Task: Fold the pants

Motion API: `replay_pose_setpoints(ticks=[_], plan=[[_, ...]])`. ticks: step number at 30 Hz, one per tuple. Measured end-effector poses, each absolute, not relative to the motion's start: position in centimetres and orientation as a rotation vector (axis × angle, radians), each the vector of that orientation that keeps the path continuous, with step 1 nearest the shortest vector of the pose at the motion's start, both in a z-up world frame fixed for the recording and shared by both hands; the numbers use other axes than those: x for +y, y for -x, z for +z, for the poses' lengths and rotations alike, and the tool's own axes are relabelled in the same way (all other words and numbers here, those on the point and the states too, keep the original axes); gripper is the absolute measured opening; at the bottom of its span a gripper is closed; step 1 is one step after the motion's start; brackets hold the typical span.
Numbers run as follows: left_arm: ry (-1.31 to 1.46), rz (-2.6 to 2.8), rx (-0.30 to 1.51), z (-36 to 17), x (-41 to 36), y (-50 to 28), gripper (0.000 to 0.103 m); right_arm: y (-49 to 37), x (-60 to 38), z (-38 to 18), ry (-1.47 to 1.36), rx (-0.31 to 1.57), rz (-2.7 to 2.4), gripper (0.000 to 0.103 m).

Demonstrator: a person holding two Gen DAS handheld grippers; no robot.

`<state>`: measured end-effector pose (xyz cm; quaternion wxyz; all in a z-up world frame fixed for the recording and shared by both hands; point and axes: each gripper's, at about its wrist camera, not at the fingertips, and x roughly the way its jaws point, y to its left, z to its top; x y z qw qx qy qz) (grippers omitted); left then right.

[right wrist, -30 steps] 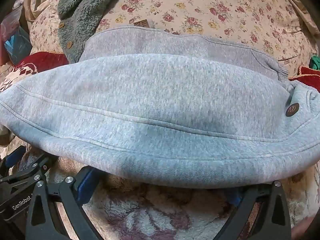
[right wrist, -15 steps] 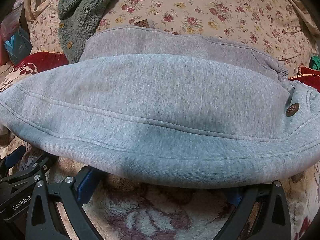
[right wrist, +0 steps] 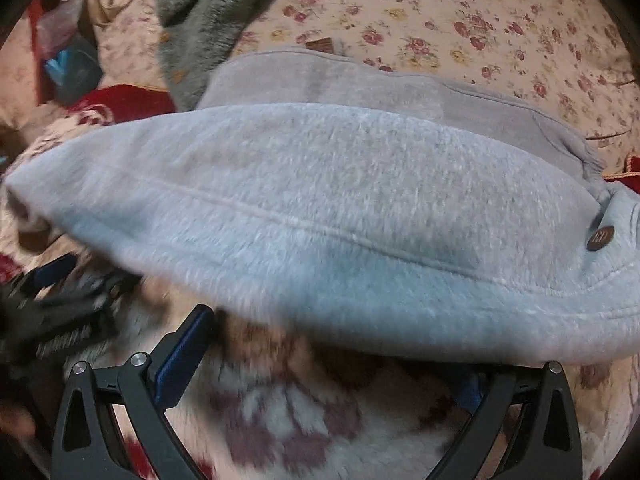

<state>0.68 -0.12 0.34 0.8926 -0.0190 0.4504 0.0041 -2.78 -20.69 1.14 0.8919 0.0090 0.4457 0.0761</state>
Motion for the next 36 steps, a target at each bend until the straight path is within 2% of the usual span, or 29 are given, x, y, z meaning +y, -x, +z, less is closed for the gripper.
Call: replay_pose_setpoints(ticks=[3,7,15,21,36], plan=[[0.046,0.013,0.964,1.1,-0.1,0.0,0.103,4.6,-21.9,2.3,-0.041,0.905,0.2,0.103],[0.051,0.02,0.874,3.5,-0.9,2.3,0.103,6.3,-23.8,4.0,-0.025,0.89,0.237,0.102],[0.079,0.022,0.807,6.5,-3.1,4.9,0.103,8.2,-28.1,6.9,-0.055,0.829,0.166,0.103],[-0.024,-0.021,0.722,6.9,-5.6,6.4,0.103,8.4,-31.2,7.1,-0.129,0.835,0.075,0.103],[-0.07,-0.071,0.731,6.4,-6.9,6.4,0.103,8.6,-33.1,6.5,-0.196,0.877,0.01,0.103]])
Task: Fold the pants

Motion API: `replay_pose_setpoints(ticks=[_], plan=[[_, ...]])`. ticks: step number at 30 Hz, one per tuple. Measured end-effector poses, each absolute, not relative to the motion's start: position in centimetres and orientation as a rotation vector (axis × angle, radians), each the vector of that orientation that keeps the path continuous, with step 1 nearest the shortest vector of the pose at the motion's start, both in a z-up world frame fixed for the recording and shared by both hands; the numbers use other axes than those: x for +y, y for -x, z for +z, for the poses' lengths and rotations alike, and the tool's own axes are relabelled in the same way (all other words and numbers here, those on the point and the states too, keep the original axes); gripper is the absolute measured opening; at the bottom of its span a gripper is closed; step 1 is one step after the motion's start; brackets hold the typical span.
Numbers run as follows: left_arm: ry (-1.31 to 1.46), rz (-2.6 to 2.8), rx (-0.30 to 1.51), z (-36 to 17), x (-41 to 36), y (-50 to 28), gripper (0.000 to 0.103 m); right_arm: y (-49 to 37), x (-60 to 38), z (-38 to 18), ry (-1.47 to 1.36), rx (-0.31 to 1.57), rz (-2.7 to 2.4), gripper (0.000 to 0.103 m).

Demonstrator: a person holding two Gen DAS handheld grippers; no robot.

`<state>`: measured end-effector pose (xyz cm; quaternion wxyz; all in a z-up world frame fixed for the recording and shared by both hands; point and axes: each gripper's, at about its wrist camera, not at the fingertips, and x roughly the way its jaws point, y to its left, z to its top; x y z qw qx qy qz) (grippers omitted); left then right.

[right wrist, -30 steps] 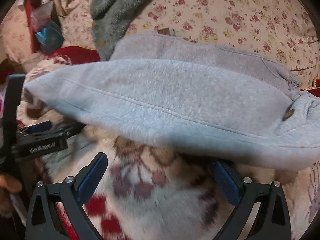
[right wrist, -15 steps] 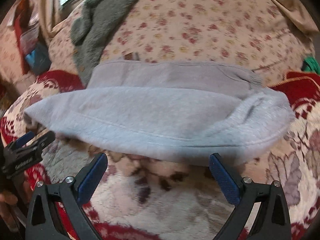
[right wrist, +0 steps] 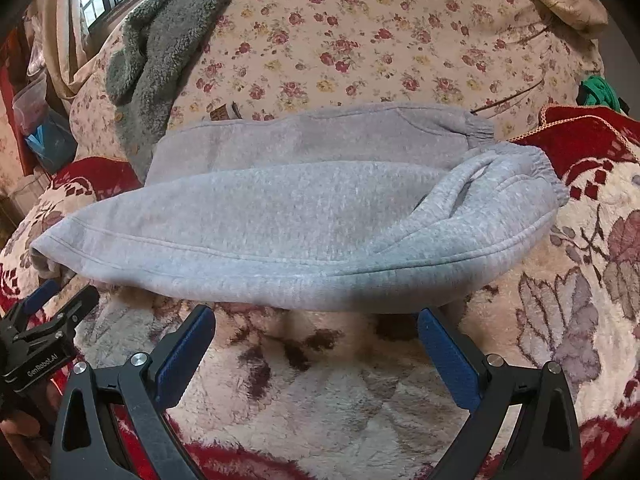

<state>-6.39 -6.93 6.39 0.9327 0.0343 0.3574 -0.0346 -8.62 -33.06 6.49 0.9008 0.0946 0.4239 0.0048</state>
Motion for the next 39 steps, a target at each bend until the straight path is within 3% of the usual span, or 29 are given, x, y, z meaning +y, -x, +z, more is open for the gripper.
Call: replay_pose_setpoints(ticks=[19,32,39], plan=[[-0.04,-0.049,0.748,6.4,-5.7,6.0,0.103,8.1,-34.5,5.2,-0.228,0.92,0.0,0.103],[0.194,0.182,0.736,8.5,5.6,4.5,0.103,8.2,-44.7,5.7,-0.422,0.924,-0.078,0.103],[0.223,0.207,0.769,7.6,6.5,1.8,0.103,6.5,-48.2,4.0,-0.622,0.955,-0.058,0.103]])
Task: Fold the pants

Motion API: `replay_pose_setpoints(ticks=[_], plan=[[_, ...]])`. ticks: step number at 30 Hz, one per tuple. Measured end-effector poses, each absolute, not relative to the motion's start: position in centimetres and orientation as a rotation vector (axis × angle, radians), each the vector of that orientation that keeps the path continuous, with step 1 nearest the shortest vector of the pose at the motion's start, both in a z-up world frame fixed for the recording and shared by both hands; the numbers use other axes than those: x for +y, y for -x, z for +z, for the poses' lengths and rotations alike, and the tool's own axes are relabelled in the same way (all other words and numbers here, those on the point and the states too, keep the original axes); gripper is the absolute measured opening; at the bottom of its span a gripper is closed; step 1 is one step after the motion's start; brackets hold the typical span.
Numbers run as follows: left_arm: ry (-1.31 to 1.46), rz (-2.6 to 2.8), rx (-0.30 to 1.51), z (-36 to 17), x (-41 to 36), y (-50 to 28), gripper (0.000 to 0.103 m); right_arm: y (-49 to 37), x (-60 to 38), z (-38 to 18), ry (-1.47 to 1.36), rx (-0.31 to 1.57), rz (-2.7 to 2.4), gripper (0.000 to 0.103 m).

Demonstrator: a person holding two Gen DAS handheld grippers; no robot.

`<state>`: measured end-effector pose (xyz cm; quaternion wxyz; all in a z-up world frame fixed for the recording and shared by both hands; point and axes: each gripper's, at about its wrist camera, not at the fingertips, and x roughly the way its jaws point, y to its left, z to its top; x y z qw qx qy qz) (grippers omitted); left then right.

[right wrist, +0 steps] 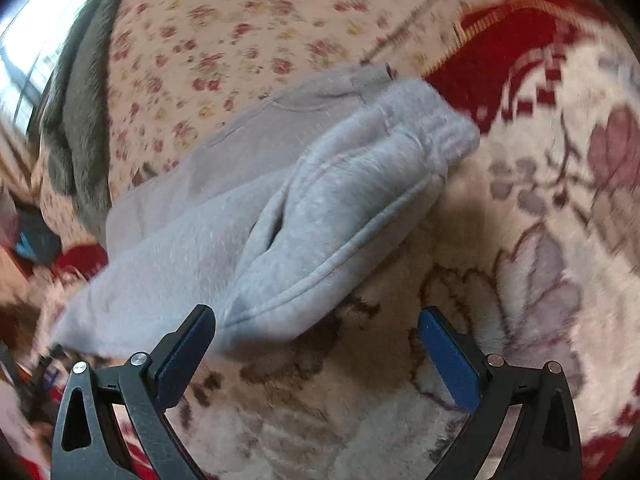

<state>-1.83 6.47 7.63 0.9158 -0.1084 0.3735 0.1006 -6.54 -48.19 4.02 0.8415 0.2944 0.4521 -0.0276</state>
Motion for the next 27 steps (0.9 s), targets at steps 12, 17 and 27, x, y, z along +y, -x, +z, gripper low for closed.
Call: replay_pose_setpoints(ticks=[12,17,27], plan=[[0.309,0.234,0.78,7.2,8.6,-3.5,0.042,4.5,-50.0,3.8,-0.751,0.853,0.092,0.021],[0.366,0.107,0.782,9.3,9.3,-3.3,0.014,5.5,-51.1,7.1,-0.741,0.788,0.144,0.012],[0.241,-0.211,0.685,14.7,7.3,3.2,0.013,12.7,-52.7,13.3,-0.657,0.734,0.205,0.012]])
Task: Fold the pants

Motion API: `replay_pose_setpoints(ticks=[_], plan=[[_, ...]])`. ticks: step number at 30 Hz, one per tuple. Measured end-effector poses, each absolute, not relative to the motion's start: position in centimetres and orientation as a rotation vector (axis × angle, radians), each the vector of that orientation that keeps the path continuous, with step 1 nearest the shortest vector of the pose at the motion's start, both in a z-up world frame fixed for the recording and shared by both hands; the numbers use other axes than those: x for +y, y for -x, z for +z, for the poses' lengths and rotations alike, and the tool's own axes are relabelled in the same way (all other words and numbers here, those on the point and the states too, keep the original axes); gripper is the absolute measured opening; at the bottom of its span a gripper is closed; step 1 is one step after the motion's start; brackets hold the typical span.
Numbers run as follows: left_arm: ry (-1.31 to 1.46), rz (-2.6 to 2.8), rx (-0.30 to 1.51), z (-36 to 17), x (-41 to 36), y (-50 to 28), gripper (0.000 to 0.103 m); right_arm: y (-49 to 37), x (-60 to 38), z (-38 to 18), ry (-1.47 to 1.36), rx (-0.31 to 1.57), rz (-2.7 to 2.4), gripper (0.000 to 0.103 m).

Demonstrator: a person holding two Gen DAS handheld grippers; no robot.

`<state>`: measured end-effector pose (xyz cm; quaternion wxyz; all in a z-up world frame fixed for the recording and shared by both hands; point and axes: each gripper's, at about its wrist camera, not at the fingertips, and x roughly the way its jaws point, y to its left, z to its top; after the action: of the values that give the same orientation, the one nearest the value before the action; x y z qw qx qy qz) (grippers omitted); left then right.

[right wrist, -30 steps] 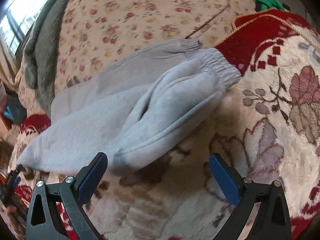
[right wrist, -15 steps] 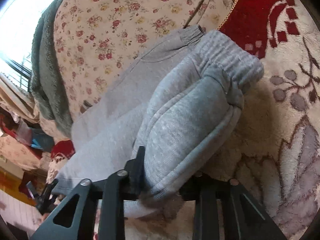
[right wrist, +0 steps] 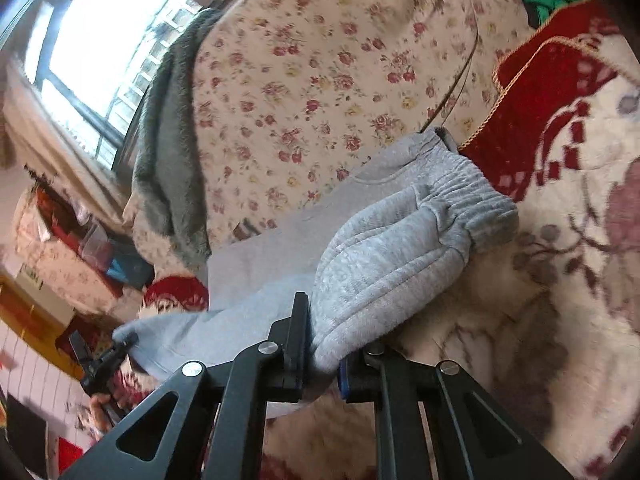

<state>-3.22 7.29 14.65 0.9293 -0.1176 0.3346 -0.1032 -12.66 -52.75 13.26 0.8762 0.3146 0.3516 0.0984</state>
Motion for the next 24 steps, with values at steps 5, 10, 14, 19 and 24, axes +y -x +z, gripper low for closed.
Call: replay_pose_setpoints(ticks=[5,10,14,19,24], plan=[[0.193,-0.201,0.829,9.1,8.8,6.5,0.015,17.6,-53.0,10.7,-0.628,0.854,0.188,0.012],[0.271,-0.204,0.852,6.9,11.0,8.4,0.038,18.1,-51.8,6.4,-0.531,1.039,0.112,0.016],[0.231,-0.185,0.846,7.8,11.9,9.7,0.062,17.8,-52.0,7.3,-0.419,1.121,0.021,0.053],[0.304,-0.171,0.874,7.8,13.4,9.4,0.067,18.9,-52.9,11.6,-0.309,1.057,-0.081,0.075],[0.478,-0.205,0.859,8.3,15.0,9.7,0.076,17.4,-48.3,15.7,-0.345,0.94,0.159,0.075]])
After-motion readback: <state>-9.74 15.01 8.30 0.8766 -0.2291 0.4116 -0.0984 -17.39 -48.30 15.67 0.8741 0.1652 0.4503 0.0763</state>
